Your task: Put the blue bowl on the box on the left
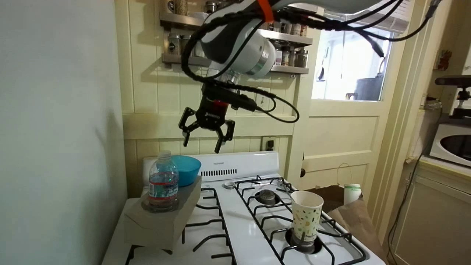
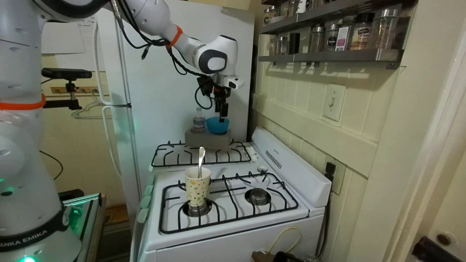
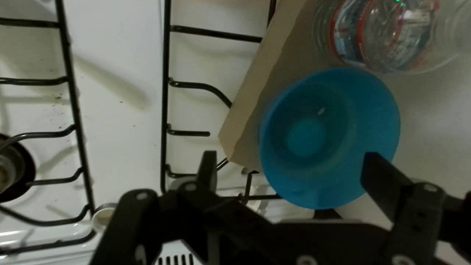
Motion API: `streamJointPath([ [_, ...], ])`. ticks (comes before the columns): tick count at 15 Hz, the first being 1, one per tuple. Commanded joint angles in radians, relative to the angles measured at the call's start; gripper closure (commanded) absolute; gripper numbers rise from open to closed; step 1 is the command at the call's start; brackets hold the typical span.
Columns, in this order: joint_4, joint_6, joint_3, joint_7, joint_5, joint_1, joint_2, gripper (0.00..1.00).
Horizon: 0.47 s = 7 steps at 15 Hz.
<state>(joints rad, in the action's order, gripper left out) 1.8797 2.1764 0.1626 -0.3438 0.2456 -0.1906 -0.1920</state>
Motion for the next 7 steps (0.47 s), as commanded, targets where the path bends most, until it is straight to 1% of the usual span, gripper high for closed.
streamJointPath([
  [1,0.103,-0.177,-0.035,-0.131,-0.164,-0.002,0.199,0.0],
  [3,0.132,-0.296,-0.038,-0.193,-0.245,0.018,0.289,0.0],
  [6,0.189,-0.442,-0.04,-0.292,-0.313,0.065,0.427,0.0],
  [7,0.107,-0.398,-0.029,-0.228,-0.268,0.06,0.323,0.0],
])
